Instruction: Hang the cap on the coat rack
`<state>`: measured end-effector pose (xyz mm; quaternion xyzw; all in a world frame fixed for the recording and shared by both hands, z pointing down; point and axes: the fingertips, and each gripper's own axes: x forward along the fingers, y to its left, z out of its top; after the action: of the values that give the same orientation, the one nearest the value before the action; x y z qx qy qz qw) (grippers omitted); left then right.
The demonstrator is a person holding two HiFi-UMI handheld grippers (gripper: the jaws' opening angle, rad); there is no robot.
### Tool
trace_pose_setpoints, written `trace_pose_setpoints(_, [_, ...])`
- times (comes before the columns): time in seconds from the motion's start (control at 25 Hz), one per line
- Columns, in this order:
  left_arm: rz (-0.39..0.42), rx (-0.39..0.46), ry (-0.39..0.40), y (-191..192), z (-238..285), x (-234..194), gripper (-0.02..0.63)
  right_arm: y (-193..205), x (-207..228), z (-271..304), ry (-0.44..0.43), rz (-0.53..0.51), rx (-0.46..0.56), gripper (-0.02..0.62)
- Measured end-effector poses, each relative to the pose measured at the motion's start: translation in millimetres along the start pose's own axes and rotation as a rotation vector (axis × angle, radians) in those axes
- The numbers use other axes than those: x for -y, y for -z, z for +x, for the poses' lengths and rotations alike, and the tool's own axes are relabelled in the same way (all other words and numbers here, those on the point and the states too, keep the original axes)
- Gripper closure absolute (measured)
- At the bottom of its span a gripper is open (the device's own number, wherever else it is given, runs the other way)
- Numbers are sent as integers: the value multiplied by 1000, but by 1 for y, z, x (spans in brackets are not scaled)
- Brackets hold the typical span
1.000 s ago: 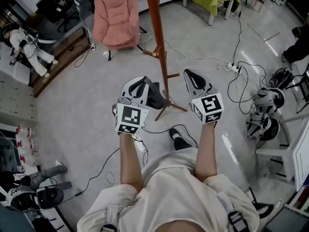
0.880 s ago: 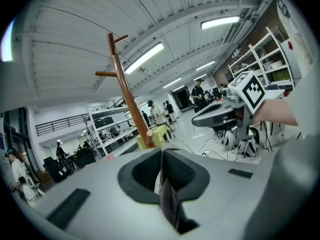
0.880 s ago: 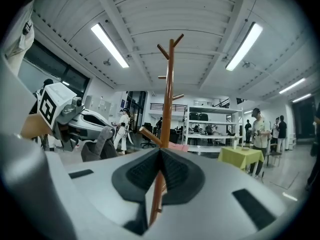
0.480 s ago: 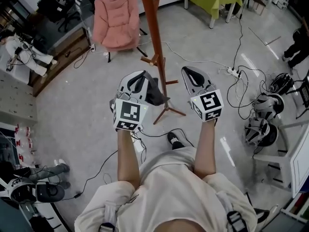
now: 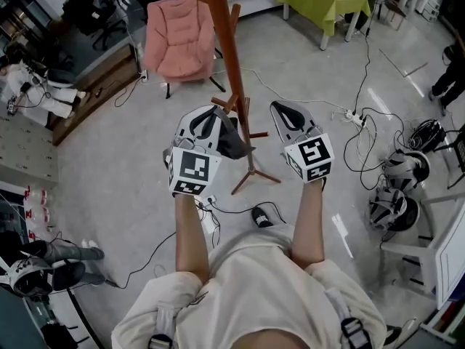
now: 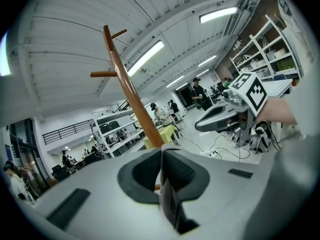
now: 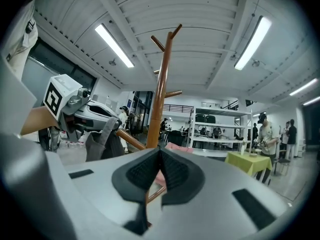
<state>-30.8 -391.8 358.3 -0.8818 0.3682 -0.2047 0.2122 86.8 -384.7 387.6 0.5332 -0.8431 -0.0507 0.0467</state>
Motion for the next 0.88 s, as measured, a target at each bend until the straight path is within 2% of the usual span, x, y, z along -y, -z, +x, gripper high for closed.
trace_pose_setpoints(0.48, [-32, -28, -26, 9, 16, -10, 591, 16, 7, 12, -42, -12, -38, 591])
trace_pose_setpoints(0.88, [-60, -17, -26, 8, 27, -19, 591, 24, 14, 21, -53, -7, -58, 591])
